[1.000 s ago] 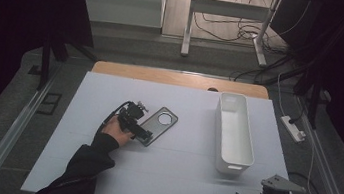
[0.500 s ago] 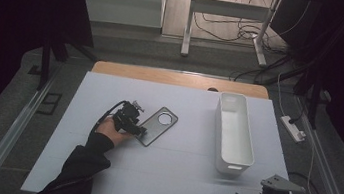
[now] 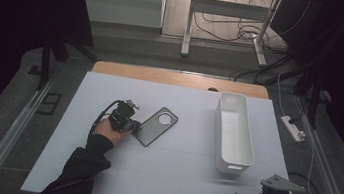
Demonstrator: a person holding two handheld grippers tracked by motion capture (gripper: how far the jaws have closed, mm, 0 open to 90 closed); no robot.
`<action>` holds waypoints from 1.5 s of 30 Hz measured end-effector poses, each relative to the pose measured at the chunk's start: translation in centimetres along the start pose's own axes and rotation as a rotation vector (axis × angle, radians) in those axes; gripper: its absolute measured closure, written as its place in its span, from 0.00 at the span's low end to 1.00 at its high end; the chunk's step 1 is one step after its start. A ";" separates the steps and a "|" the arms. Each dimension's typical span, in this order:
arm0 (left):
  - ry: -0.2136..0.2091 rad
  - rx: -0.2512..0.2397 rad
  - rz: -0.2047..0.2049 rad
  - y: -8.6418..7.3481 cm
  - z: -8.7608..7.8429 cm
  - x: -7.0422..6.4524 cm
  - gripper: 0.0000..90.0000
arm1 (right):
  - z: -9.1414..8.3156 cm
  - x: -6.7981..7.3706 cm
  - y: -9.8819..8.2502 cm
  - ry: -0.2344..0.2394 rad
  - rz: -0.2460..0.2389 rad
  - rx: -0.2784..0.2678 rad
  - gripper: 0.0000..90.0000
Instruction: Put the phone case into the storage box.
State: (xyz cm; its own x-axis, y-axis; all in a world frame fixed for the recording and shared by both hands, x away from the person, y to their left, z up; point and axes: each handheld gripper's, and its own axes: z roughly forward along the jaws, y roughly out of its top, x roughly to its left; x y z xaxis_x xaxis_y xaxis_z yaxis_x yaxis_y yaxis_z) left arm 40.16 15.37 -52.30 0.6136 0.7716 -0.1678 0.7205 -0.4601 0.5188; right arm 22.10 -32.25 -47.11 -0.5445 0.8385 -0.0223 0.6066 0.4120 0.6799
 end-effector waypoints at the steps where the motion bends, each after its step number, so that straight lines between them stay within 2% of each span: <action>1: 0.002 -0.003 0.000 0.0 0.0 0.0 0.99 | 0.0 0.0 0.0 0.000 0.000 0.000 0.00; 3: 0.004 -0.007 -0.003 -0.1 0.0 0.0 0.99 | 0.0 0.0 0.0 0.001 -0.001 -0.001 0.00; 9: -0.029 -0.043 -0.023 -0.3 -0.2 0.2 0.99 | 0.0 0.0 0.0 0.001 0.001 -0.003 0.01; 20: -0.013 -0.171 0.025 -1.0 -2.9 -0.3 0.99 | -0.1 0.0 0.0 0.004 0.001 -0.010 0.01; 24: -0.019 -0.228 0.018 -1.6 -4.0 -0.6 0.99 | -0.2 0.0 0.0 0.005 -0.001 -0.013 0.01; 30: -0.040 -0.280 0.018 -2.4 -5.1 -1.0 0.99 | -0.2 0.0 0.0 0.005 -0.002 -0.014 0.01; 34: -0.057 -0.308 0.012 -3.1 -5.9 -1.5 0.99 | -0.2 0.0 0.0 0.005 -0.003 -0.016 0.01; 45: -0.054 -0.366 0.026 -5.0 -7.8 -3.5 0.99 | -0.3 0.0 0.0 0.012 -0.003 -0.027 0.01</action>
State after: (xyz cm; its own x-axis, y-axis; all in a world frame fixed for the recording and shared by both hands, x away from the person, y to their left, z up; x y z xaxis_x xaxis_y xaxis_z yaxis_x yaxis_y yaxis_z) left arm 31.85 18.39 -47.76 0.6535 0.7327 -0.1898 0.5474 -0.2844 0.7871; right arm 21.91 -32.35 -46.94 -0.5533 0.8328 -0.0164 0.5889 0.4050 0.6994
